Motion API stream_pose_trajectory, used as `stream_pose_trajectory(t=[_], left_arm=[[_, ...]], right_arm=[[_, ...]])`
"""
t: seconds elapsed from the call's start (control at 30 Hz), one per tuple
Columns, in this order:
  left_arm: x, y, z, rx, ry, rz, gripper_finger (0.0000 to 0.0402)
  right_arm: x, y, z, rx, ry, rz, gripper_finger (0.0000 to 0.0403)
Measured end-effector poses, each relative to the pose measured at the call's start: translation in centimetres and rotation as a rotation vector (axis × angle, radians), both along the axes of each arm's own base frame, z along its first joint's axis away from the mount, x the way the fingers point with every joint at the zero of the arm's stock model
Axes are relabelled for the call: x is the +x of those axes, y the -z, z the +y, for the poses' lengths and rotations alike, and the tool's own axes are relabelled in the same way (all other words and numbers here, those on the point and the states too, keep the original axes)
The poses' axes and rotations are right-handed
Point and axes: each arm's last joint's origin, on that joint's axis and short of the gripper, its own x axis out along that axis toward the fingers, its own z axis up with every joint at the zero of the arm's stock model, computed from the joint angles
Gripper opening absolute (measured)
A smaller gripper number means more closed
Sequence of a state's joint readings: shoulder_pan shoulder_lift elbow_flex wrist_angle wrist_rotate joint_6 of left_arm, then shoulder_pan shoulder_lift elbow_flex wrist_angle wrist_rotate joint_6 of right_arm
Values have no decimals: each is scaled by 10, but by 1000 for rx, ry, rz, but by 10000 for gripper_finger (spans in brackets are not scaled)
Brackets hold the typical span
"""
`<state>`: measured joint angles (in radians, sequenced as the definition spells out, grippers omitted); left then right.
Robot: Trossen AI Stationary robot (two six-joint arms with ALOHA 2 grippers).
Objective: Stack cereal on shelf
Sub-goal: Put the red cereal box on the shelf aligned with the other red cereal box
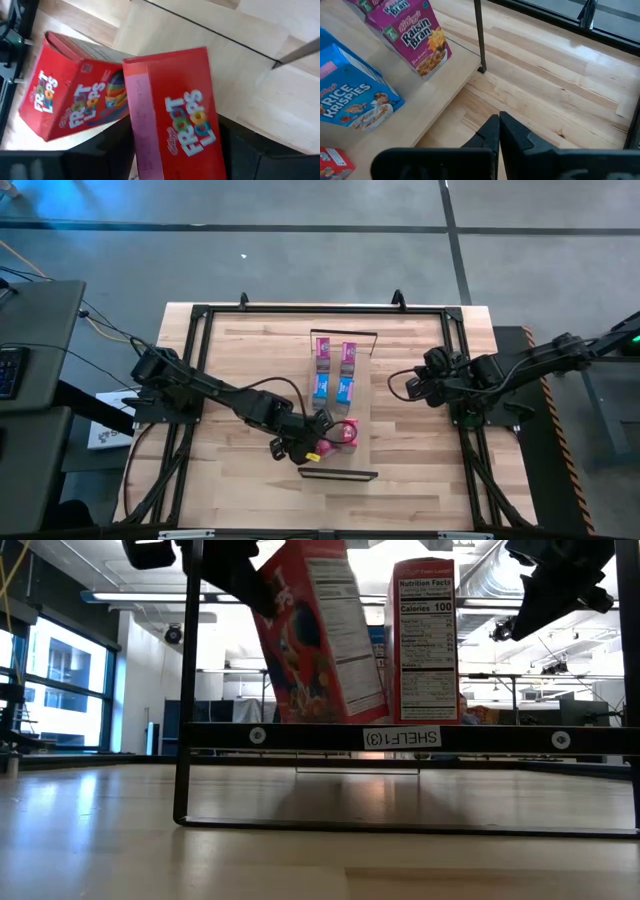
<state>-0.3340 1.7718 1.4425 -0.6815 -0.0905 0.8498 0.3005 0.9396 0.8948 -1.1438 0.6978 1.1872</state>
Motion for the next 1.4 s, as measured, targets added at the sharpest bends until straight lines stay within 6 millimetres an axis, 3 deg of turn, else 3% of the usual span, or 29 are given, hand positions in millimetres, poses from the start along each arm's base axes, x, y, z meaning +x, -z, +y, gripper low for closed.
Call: stream_pose_trajectory(t=[0.23,0.5,1.4], left_arm=[[0,0,0,9,-15,-7,234],[-3,-7,6,136,-81,-44,234],[-11,-25,12,138,-119,-106,234]], right_arm=[[3,2,1,9,-14,25,1],[3,2,1,7,-13,24,1],[3,2,1,6,-13,24,1]])
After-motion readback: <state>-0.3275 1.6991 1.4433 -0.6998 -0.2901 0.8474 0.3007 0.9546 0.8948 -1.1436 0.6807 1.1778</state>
